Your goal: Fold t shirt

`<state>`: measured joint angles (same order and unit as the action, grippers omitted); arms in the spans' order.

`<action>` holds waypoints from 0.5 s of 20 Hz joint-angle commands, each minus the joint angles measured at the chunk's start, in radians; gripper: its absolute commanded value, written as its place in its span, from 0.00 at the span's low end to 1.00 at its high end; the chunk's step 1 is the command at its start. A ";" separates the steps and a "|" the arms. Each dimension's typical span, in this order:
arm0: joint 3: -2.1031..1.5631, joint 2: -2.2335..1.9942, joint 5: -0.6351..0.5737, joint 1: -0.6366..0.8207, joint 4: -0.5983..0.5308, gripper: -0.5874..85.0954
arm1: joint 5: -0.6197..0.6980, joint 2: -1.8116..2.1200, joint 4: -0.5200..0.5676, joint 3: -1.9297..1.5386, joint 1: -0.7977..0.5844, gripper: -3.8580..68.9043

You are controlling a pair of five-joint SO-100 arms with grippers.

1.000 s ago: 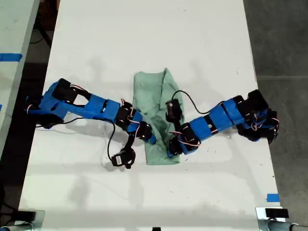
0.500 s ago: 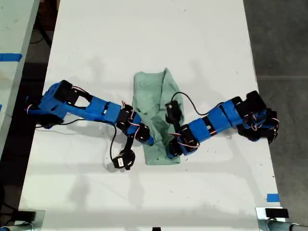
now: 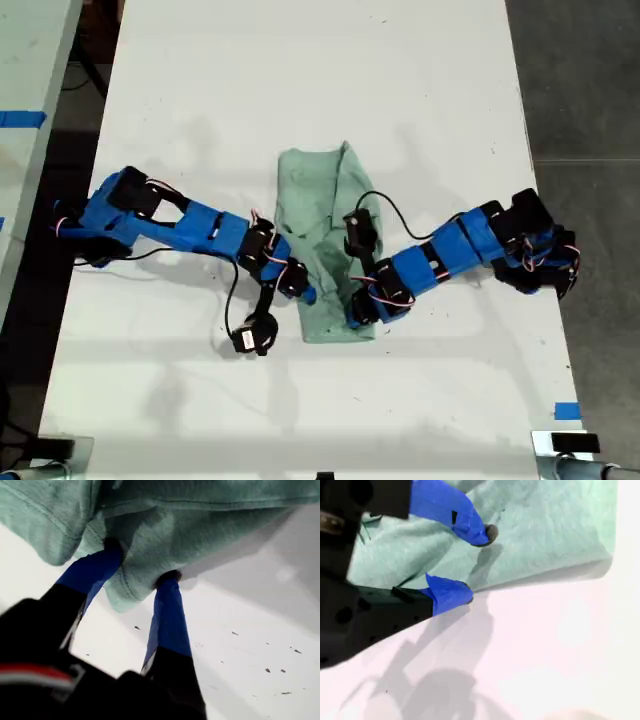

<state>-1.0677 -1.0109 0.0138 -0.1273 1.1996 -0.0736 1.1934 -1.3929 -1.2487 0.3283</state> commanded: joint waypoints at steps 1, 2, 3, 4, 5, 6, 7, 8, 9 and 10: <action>0.094 0.002 0.011 -0.006 -0.014 0.19 | 0.005 0.008 -0.012 0.074 0.017 0.30; 0.094 0.014 0.009 -0.005 -0.015 0.19 | 0.005 0.009 -0.012 0.074 0.017 0.30; 0.094 0.028 0.008 -0.002 -0.020 0.19 | 0.006 0.009 -0.012 0.075 0.017 0.30; 0.094 0.041 0.006 -0.002 -0.029 0.19 | 0.006 0.009 -0.012 0.077 0.017 0.30; 0.094 0.052 0.003 -0.002 -0.037 0.18 | 0.006 0.008 -0.012 0.080 0.017 0.30; 0.094 0.058 0.000 0.002 -0.040 0.15 | 0.006 0.008 -0.012 0.081 0.017 0.30; 0.094 0.060 -0.009 0.003 -0.043 0.11 | 0.006 0.008 -0.012 0.081 0.017 0.30; 0.095 0.055 -0.003 0.003 -0.041 0.00 | 0.006 0.008 -0.012 0.081 0.017 0.30; 0.095 0.046 -0.002 0.000 -0.044 0.00 | 0.006 0.008 -0.012 0.081 0.017 0.30; 0.095 0.037 -0.009 -0.003 -0.048 0.00 | 0.003 0.009 -0.012 0.081 0.017 0.28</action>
<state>-1.0109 -0.9434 0.0138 -0.1304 1.1612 -0.0736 1.1934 -1.3929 -1.2487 0.3283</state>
